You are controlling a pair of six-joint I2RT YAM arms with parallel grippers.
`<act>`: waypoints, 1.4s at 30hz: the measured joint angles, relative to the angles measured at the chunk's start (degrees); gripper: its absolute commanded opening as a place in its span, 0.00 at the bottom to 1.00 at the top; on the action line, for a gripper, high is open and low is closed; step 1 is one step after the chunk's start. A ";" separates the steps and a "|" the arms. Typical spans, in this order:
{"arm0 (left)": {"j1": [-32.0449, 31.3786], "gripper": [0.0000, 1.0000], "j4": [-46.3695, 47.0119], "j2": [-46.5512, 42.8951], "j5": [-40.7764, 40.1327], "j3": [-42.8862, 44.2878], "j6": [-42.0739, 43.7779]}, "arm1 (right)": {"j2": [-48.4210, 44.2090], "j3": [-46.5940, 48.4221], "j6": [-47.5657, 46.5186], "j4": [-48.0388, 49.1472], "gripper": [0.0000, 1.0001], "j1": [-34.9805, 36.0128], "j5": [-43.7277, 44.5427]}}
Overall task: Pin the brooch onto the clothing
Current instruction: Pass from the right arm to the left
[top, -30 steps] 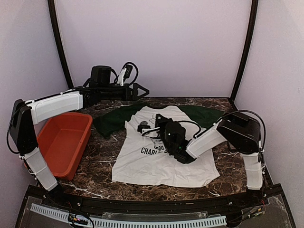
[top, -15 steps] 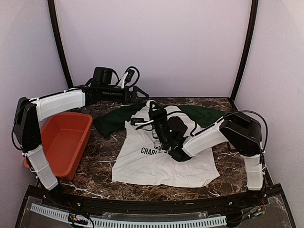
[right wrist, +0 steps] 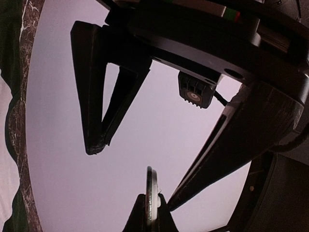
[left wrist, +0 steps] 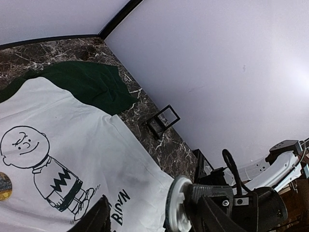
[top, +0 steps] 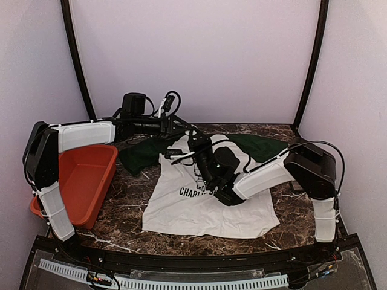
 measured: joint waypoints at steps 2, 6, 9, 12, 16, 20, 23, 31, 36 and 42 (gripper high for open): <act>0.33 0.57 2.43 -0.02 0.90 -1.44 -1.75 | 0.00 0.00 -0.13 -0.31 0.00 0.00 0.07; 1.20 0.52 6.32 -0.22 2.47 -4.00 -4.50 | 0.00 0.02 -0.15 -0.42 0.00 0.00 0.22; 1.53 0.49 8.98 -0.22 3.48 -5.46 -6.43 | 0.00 0.02 -0.13 -0.39 0.00 0.00 0.24; 1.57 0.48 11.41 -0.22 4.39 -6.25 -8.17 | 0.00 0.02 -0.13 -0.35 0.00 0.00 0.24; 1.57 0.40 14.84 -0.22 5.20 -6.47 -10.58 | 0.00 0.02 -0.13 -0.07 0.00 0.00 0.24; 1.57 0.32 18.53 0.02 6.49 -6.43 -13.18 | 0.00 0.02 -0.13 0.00 0.00 0.00 0.22; 1.57 0.29 20.09 0.68 7.45 -6.34 -14.62 | 0.00 0.02 -0.13 0.02 0.00 0.00 0.22; 1.57 0.27 19.80 1.75 8.94 -6.34 -14.95 | 0.00 0.02 -0.13 0.02 0.00 0.00 0.24; 1.57 0.20 20.33 1.88 9.27 -6.34 -15.69 | 0.00 0.02 -0.13 0.02 0.00 0.00 0.22; 1.57 0.15 24.87 3.34 10.69 -6.34 -19.10 | 0.09 0.02 -0.13 0.00 0.01 -0.02 0.26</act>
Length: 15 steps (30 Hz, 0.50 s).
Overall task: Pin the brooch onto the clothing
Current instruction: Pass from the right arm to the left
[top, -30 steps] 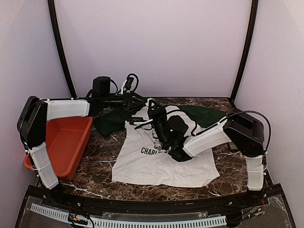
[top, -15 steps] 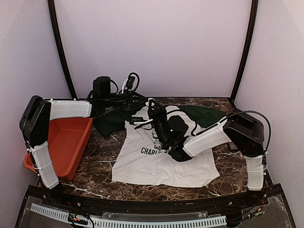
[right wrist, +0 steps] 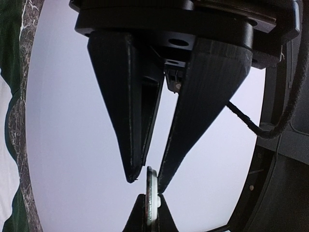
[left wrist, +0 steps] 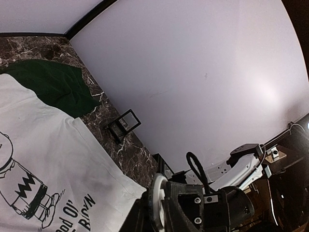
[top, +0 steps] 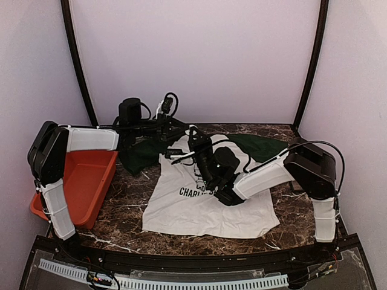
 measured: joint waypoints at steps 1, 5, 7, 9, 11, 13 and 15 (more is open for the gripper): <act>0.00 0.13 0.61 0.17 0.17 0.00 -0.57 | 0.02 0.00 0.00 0.02 0.01 -0.02 0.00; 0.00 0.07 2.05 0.33 0.96 -0.02 -1.92 | 0.09 0.04 0.00 0.31 0.02 -0.02 -0.04; 0.02 0.02 2.45 0.35 1.18 -0.04 -2.54 | 0.11 0.15 -0.24 0.39 0.02 -0.02 -0.02; 0.02 0.01 2.93 0.35 1.31 -0.04 -3.30 | 0.33 0.24 -0.50 0.52 0.05 -0.04 0.07; 0.17 0.01 3.08 0.39 1.46 -0.07 -4.02 | 0.63 0.48 -0.66 0.79 0.13 -0.15 -0.02; 0.24 0.01 3.56 0.44 1.86 -0.07 -4.44 | 0.76 0.72 -1.07 0.85 0.30 -0.28 0.07; 0.22 0.01 4.50 0.46 2.25 -0.07 -4.46 | 0.76 0.79 -0.87 0.92 0.48 -0.42 0.17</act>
